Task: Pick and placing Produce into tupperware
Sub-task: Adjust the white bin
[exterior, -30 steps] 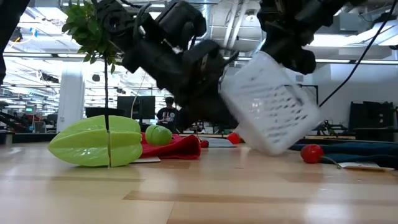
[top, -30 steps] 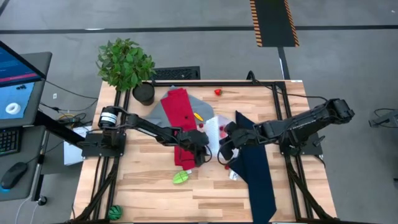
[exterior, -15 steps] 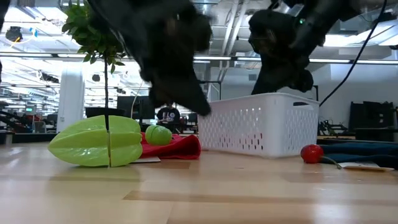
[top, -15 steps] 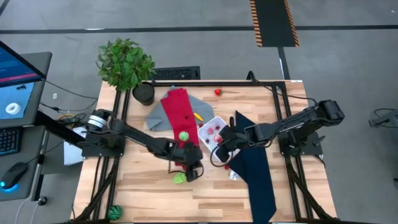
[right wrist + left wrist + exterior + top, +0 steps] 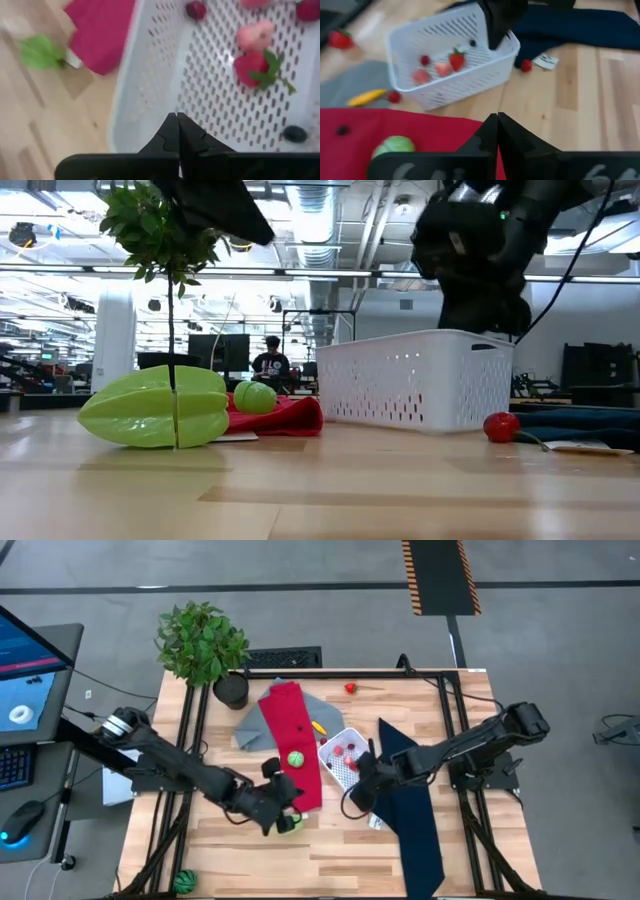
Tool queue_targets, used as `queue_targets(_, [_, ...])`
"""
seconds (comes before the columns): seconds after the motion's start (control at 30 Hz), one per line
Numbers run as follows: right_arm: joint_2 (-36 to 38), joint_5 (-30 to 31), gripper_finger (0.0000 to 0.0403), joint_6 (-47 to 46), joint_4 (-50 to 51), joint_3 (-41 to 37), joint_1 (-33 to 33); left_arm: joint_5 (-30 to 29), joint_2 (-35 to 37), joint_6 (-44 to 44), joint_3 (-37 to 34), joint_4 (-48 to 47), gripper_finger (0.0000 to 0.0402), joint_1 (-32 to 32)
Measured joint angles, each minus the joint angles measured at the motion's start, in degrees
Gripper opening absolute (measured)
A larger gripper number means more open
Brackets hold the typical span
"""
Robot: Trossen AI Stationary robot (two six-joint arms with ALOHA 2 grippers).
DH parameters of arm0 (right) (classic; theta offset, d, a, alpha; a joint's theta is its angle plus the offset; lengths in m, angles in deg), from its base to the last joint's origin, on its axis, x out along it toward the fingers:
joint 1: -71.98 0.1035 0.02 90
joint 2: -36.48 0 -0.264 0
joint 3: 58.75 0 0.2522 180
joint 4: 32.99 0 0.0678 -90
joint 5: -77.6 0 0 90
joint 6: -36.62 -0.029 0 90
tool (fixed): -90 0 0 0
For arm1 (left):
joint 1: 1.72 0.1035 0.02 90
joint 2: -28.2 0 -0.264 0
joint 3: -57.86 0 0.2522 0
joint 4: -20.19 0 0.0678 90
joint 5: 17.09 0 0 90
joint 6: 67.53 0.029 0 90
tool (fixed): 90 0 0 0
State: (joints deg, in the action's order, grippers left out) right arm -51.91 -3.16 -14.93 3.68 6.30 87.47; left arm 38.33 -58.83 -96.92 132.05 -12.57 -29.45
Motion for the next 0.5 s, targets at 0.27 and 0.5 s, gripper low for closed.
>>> queue_targets(0.27, [-4.97,-1.92,0.001,-2.54,-3.32,0.17,1.64,-1.93,3.21,0.95,-0.09,-2.23,0.0,-4.37])
queue_targets(0.5, [-7.73,-2.18,0.001,0.41,-3.35,5.2,1.17,-5.54,4.56,1.1,-0.11,-3.72,0.0,-5.7])
